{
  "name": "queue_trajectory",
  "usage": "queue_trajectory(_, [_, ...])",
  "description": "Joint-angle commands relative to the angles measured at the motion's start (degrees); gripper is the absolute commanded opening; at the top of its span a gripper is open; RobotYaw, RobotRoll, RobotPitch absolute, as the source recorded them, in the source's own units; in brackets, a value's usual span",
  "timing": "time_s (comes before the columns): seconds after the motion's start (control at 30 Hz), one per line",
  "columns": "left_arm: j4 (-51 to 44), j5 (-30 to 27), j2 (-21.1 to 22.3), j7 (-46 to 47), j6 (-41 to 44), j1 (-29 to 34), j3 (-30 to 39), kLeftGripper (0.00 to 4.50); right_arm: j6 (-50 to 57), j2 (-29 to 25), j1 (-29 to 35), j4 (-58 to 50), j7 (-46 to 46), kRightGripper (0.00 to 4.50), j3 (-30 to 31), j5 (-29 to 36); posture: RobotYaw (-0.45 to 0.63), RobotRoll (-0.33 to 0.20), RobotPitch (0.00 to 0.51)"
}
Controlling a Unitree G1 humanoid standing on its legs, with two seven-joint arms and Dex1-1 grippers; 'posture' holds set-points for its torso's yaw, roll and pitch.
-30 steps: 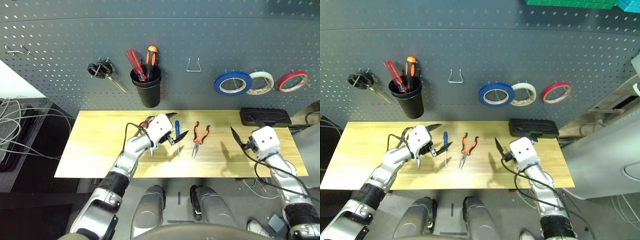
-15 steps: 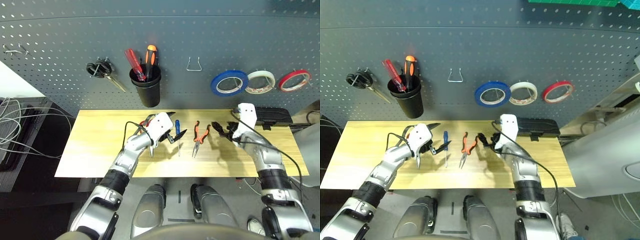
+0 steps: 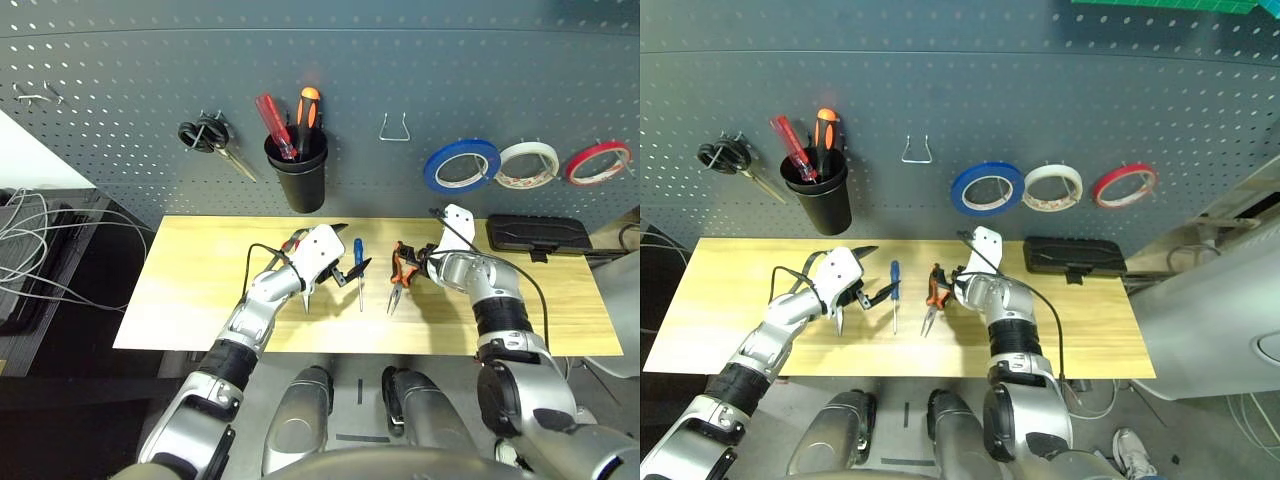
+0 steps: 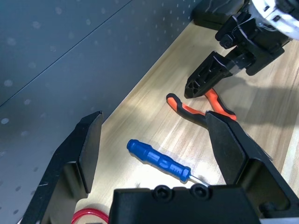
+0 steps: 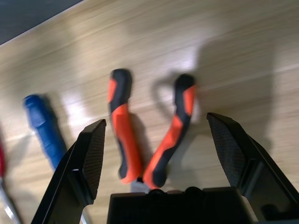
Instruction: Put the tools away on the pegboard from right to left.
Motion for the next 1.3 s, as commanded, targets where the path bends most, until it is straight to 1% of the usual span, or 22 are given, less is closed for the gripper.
queue_trajectory(0.03, [0.3,0.8,0.0,0.1,0.1,1.3,-0.3,4.50,-3.1,-0.1,-0.6,4.9,-1.7,4.47,-1.2,-0.6,0.13,0.000,0.190])
queue_trajectory(0.43, [0.5,0.6,0.0,0.5,0.0,1.7,-0.1,4.50,-12.0,-1.0,-5.3,22.3,-5.5,4.47,-5.7,0.9,0.13,0.000,0.192])
queue_trajectory(0.47, [0.6,0.6,0.0,0.5,0.1,1.7,-0.1,4.50,-12.4,-1.1,-5.6,23.6,-6.0,4.07,-6.4,1.3,0.13,0.000,0.193])
queue_trajectory(0.5, [0.6,0.6,0.0,0.5,0.1,1.7,-0.1,4.50,-12.7,-1.2,-5.9,24.6,-6.7,3.83,-7.1,1.7,0.13,0.000,0.193])
queue_trajectory(0.63, [0.6,0.6,0.0,0.5,0.0,1.8,-0.2,4.50,-13.2,-1.5,-6.8,27.2,-7.7,2.44,-8.9,2.8,0.13,0.000,0.192])
queue_trajectory(0.73, [0.6,0.6,-0.1,0.6,0.0,1.9,-0.2,4.50,-12.2,-2.2,-7.7,27.4,-8.0,1.42,-9.2,3.1,0.13,0.000,0.192])
queue_trajectory(0.77, [0.6,0.6,-0.1,0.6,0.0,2.0,-0.2,4.50,-11.7,-2.4,-8.0,27.3,-8.1,1.00,-9.2,3.1,0.13,0.000,0.192])
queue_trajectory(0.83, [0.7,0.6,-0.1,0.6,0.0,1.8,-0.2,4.50,-10.3,-2.8,-8.7,26.6,-8.4,0.37,-9.1,3.3,0.13,0.000,0.192])
queue_trajectory(0.87, [0.7,0.6,-0.2,0.6,0.0,1.7,-0.2,4.50,-9.5,-2.9,-9.0,26.0,-8.3,0.30,-8.8,3.3,0.12,0.000,0.192])
queue_trajectory(0.93, [0.8,0.6,-0.2,0.6,-0.1,1.6,-0.2,4.50,-8.4,-3.0,-9.2,25.0,-7.4,0.30,-8.0,2.8,0.12,0.000,0.192])
queue_trajectory(1.0, [0.8,0.6,-0.2,0.6,-0.1,1.6,-0.2,4.50,-7.2,-2.9,-9.2,23.2,-4.8,0.30,-5.5,1.4,0.12,0.000,0.192])
queue_trajectory(1.2, [0.9,0.6,-0.1,0.6,-0.2,1.4,-0.1,4.50,-7.0,-2.8,-6.8,16.8,7.1,0.30,5.3,-4.1,0.12,0.000,0.191])
queue_trajectory(1.3, [0.5,0.4,0.0,0.5,-0.2,1.4,0.1,4.50,-7.1,-3.8,-3.8,9.8,14.3,0.30,12.0,-6.9,0.12,0.000,0.193])
